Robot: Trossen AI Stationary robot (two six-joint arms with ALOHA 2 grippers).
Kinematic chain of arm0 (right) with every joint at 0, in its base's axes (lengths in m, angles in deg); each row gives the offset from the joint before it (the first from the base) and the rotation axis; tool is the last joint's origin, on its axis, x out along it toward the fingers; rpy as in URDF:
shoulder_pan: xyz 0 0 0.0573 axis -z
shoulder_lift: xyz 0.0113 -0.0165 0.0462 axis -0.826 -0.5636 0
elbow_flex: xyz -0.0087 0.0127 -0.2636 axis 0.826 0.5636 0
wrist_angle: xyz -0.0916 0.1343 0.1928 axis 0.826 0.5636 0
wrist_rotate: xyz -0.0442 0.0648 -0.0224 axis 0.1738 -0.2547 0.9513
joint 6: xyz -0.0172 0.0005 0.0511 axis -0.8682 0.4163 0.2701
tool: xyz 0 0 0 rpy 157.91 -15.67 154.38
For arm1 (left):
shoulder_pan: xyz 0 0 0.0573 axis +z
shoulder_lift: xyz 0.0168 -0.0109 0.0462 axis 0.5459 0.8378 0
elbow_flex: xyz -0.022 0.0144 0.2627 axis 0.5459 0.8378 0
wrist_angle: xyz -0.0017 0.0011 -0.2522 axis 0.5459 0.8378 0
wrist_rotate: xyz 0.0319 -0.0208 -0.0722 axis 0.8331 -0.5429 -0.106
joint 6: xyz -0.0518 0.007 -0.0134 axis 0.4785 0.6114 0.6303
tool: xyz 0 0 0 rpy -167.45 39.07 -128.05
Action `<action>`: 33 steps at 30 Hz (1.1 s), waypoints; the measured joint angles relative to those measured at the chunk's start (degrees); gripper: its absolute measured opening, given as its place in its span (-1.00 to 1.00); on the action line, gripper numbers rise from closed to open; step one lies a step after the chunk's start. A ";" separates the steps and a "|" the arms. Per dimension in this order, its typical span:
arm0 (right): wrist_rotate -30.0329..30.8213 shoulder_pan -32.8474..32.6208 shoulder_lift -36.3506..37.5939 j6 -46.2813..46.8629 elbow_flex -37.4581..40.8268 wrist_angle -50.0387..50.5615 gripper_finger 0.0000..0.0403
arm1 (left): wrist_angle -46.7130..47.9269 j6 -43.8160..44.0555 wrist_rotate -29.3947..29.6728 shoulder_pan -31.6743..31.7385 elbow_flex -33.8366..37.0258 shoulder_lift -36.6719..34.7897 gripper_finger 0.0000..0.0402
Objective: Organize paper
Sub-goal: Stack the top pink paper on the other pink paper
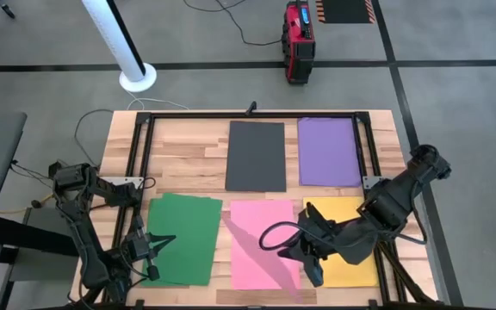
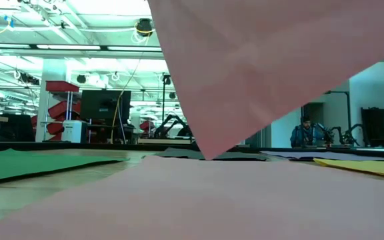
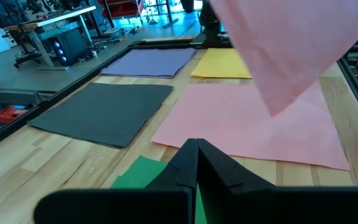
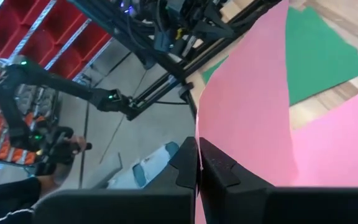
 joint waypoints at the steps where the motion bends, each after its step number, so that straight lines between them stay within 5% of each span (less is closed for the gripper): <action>1: 0.00 -0.19 0.00 0.03 0.00 -0.39 -1.00 | 0.00 -0.05 -0.03 0.13 0.00 0.00 -1.00; 18: -5.51 0.34 -4.85 0.71 0.02 -13.15 -1.00 | 0.90 -1.20 -0.13 0.97 0.00 0.01 -1.00; 33: -5.96 0.64 -7.75 4.76 -0.02 -14.50 -1.00 | 1.16 -1.55 -0.87 0.97 0.00 0.07 -1.00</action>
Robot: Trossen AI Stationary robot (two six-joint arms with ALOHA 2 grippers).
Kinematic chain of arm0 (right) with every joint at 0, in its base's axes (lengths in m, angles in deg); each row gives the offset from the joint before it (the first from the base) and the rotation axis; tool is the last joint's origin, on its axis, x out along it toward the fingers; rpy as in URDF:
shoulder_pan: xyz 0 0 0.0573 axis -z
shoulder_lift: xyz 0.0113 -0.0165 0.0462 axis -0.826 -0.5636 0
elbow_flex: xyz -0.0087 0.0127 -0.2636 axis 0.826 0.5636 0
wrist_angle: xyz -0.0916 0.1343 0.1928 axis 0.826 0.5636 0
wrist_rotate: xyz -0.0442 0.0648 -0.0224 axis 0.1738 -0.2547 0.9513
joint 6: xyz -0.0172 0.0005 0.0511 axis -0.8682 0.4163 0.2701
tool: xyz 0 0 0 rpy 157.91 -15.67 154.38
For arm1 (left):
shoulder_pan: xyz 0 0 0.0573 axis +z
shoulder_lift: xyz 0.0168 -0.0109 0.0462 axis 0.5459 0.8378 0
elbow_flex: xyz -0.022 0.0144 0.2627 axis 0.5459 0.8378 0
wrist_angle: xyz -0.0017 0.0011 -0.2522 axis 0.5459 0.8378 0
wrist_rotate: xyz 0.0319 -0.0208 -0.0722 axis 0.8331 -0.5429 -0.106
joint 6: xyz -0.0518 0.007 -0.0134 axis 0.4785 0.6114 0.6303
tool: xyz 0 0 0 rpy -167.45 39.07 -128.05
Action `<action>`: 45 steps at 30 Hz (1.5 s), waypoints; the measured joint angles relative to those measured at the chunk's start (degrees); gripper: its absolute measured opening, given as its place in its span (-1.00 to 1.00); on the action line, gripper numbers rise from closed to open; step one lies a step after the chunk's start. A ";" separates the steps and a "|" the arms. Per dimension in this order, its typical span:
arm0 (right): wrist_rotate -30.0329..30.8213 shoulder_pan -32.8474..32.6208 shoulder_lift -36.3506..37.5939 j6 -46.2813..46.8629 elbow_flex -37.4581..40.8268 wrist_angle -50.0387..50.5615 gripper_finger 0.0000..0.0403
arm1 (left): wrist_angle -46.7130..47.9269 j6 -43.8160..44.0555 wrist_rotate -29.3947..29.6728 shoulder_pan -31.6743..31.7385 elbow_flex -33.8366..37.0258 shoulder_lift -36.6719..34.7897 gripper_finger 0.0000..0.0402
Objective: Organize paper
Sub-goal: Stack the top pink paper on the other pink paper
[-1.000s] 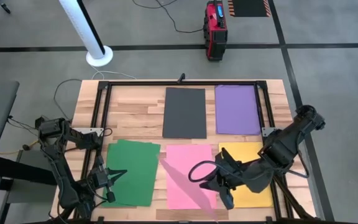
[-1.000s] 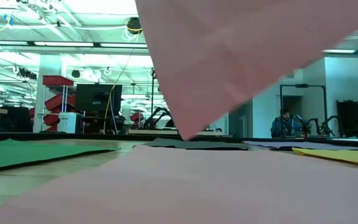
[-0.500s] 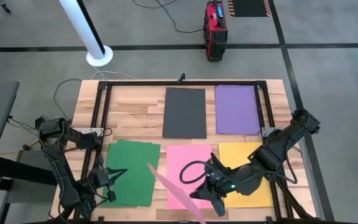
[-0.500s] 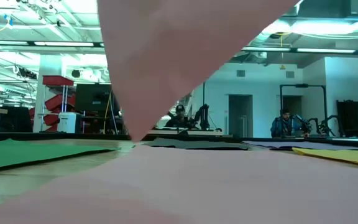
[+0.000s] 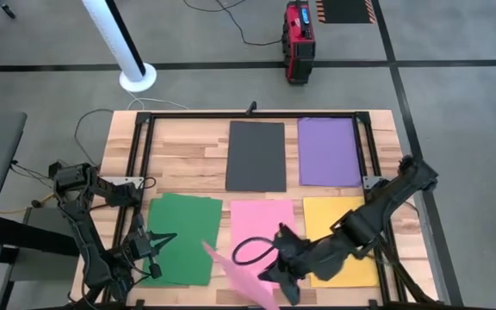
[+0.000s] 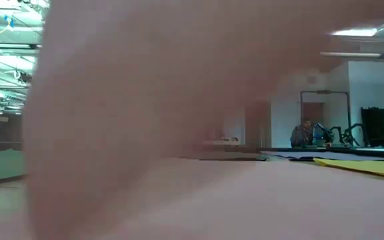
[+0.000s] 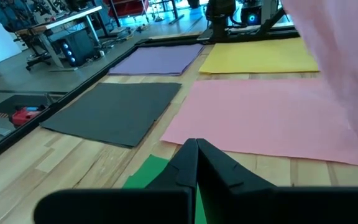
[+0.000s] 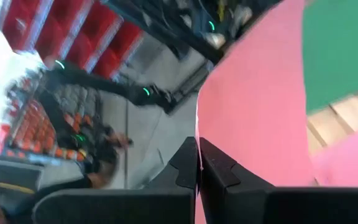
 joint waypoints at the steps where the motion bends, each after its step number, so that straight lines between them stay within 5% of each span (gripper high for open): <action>1: -0.85 0.08 -0.53 -0.03 0.01 0.94 -1.00 | -0.01 0.02 0.04 0.00 0.00 0.00 -1.00; 19: 0.97 2.63 -2.06 -12.51 0.04 20.26 -1.00 | 0.15 0.20 -0.15 0.00 0.00 0.04 -1.00; 31: 13.57 3.81 -2.61 -20.23 0.02 38.93 -1.00 | 0.15 0.37 -0.13 0.00 0.00 0.04 -1.00; 45: 20.01 7.46 -2.57 -16.66 9.07 36.13 -1.00 | -0.09 0.47 -1.17 0.00 0.00 0.04 -1.00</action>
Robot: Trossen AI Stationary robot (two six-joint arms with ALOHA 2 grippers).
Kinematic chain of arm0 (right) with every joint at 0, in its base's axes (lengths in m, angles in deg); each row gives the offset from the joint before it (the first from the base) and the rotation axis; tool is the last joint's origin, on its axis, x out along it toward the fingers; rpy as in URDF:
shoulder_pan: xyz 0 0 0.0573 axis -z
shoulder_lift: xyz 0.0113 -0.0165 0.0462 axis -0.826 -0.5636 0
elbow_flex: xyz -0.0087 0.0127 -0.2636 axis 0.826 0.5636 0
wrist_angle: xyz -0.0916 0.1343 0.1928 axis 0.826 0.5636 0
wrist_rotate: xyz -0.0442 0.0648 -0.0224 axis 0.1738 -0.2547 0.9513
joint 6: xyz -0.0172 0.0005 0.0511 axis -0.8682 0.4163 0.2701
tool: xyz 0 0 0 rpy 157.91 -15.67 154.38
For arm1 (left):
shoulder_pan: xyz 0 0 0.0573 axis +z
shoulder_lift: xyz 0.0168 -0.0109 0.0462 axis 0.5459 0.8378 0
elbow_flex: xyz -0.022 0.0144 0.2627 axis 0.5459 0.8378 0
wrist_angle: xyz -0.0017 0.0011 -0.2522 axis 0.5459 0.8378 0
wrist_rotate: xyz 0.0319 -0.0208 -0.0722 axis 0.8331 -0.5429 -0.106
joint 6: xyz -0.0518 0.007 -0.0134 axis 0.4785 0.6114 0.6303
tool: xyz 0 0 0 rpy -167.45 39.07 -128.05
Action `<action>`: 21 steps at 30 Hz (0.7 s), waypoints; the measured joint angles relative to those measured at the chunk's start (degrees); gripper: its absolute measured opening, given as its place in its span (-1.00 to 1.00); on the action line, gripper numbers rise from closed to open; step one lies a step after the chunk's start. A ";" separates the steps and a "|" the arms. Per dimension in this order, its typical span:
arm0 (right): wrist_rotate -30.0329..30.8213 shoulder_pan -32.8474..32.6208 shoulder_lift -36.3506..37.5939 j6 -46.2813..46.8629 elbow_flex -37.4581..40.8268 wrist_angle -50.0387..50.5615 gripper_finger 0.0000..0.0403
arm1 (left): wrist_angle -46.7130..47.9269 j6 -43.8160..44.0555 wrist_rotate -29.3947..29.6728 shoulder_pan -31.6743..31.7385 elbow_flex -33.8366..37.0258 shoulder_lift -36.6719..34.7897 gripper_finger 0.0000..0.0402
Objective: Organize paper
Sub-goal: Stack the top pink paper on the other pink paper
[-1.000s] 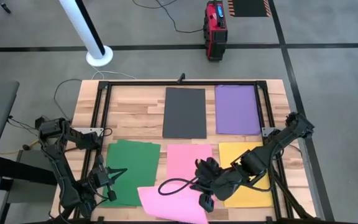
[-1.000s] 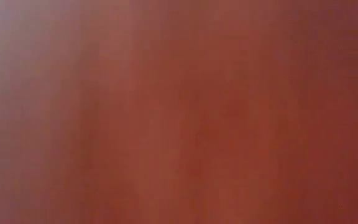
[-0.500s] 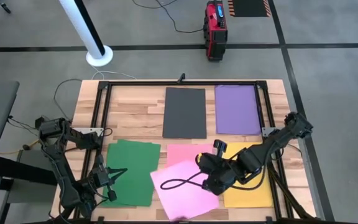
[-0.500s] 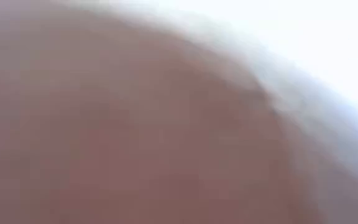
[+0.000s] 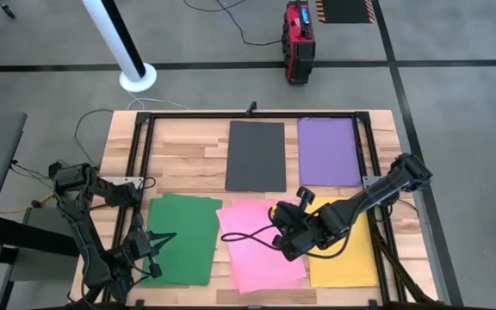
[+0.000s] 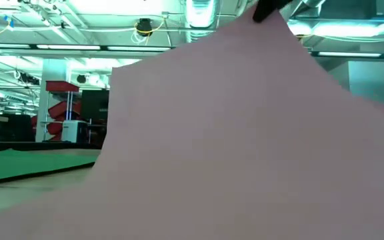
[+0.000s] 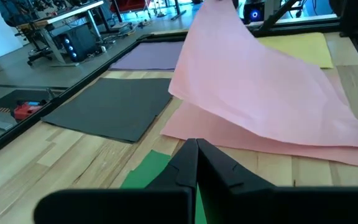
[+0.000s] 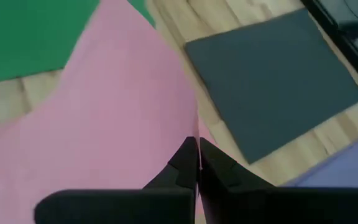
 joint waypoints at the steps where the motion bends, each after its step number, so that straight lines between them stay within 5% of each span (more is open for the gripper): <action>1: 0.37 0.15 0.02 1.15 0.69 -0.12 -1.00 | 0.00 -0.04 -0.06 0.00 0.00 0.00 -1.00; 21: 2.52 0.28 0.00 20.08 8.83 -0.04 -1.00 | -0.96 -0.30 -0.29 0.00 0.00 -0.02 -1.00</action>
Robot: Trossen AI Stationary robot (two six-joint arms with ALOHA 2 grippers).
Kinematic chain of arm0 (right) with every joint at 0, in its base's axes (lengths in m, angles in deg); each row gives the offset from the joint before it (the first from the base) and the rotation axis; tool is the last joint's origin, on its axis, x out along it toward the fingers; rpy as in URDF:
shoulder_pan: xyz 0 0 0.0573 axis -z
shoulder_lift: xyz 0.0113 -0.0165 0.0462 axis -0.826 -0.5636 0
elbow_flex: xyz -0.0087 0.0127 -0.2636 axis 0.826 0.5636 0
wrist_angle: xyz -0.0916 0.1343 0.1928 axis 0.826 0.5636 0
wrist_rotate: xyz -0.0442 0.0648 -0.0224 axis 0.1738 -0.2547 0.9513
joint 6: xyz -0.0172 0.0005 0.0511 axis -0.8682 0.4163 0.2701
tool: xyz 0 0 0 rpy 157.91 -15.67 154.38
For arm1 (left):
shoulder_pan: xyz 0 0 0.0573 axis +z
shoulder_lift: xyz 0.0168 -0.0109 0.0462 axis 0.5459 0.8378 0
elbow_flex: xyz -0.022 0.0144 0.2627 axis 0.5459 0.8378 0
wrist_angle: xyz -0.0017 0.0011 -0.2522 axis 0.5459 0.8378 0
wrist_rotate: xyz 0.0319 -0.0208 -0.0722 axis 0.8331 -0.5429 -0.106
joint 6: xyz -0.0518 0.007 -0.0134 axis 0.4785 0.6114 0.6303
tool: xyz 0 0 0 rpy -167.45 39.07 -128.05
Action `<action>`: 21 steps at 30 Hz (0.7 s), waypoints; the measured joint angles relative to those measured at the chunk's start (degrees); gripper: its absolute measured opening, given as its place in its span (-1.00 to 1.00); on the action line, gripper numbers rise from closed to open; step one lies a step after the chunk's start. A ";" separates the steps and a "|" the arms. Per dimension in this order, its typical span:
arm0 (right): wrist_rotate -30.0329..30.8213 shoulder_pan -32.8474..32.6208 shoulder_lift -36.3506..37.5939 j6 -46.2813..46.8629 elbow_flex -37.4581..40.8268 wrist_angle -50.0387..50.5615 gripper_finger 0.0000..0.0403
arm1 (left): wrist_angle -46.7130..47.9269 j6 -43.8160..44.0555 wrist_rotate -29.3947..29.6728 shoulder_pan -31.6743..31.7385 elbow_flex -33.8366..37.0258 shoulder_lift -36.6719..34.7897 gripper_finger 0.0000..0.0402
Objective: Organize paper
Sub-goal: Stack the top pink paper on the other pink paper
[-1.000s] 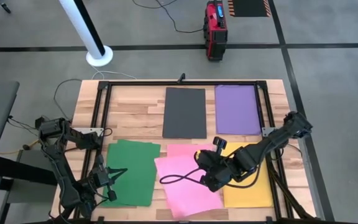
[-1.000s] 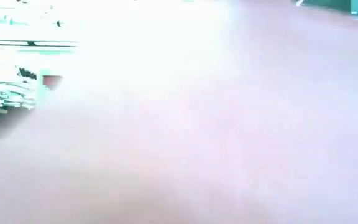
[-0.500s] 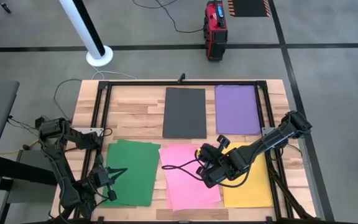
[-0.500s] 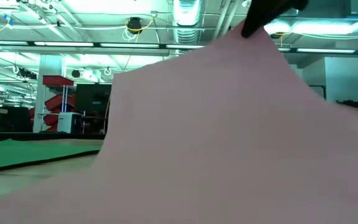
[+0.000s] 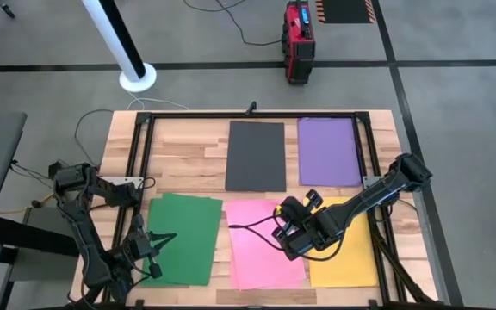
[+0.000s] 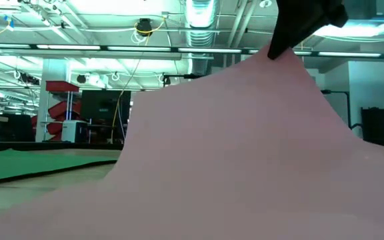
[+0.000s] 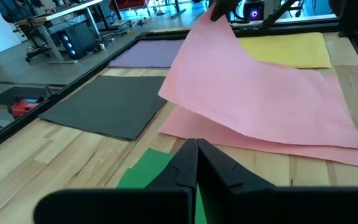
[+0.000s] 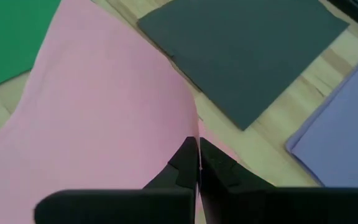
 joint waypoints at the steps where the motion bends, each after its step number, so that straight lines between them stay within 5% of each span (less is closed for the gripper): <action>1: 0.02 0.00 0.00 0.76 0.28 0.04 -1.00 | -0.15 0.00 0.01 0.00 0.00 0.00 -1.00; 21: 2.25 0.00 0.00 6.61 0.87 0.00 -1.00 | -0.28 -0.63 -1.82 0.00 0.00 0.00 -1.00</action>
